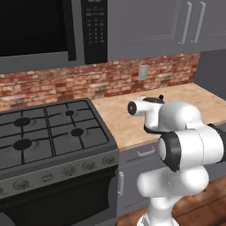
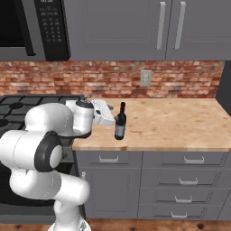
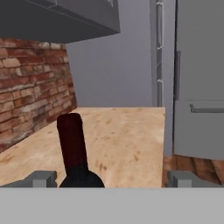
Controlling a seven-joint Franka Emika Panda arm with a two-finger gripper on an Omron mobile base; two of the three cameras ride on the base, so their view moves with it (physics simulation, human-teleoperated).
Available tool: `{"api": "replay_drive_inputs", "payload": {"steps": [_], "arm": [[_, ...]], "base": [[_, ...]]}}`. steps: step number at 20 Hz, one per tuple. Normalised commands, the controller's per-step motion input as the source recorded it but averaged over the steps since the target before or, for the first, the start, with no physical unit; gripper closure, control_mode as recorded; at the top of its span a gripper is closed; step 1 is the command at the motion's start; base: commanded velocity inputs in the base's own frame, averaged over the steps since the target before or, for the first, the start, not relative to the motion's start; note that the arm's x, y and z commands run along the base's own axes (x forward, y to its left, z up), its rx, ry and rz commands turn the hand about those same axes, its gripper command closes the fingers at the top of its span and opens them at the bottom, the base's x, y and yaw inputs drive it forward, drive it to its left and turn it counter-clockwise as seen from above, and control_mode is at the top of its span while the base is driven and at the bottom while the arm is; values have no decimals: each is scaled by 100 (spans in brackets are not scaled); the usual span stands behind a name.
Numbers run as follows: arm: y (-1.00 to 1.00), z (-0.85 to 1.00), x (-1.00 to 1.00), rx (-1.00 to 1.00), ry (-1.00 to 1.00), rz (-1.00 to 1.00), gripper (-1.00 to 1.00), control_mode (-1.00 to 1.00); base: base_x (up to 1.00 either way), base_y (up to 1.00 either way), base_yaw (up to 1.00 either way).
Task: There is a wine glass and glass cup on the dining counter. Place the wine bottle next to the wine glass and the juice bottle next to the glass cup.
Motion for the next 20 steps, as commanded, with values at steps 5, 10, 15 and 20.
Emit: {"api": "replay_drive_inputs", "payload": {"steps": [5, 10, 15, 20], "arm": [[-7, -18, 19, -4, 4, 4, -100, -100], [-9, -18, 20, -4, 1, 5, -100, -100], [-14, -17, 16, -3, 0, 5, -100, -100], [-14, -17, 18, -2, 2, 5, -100, -100]], "base": [[0, 0, 0], [0, 0, 0], [0, 0, 0], [0, 0, 0]]}}
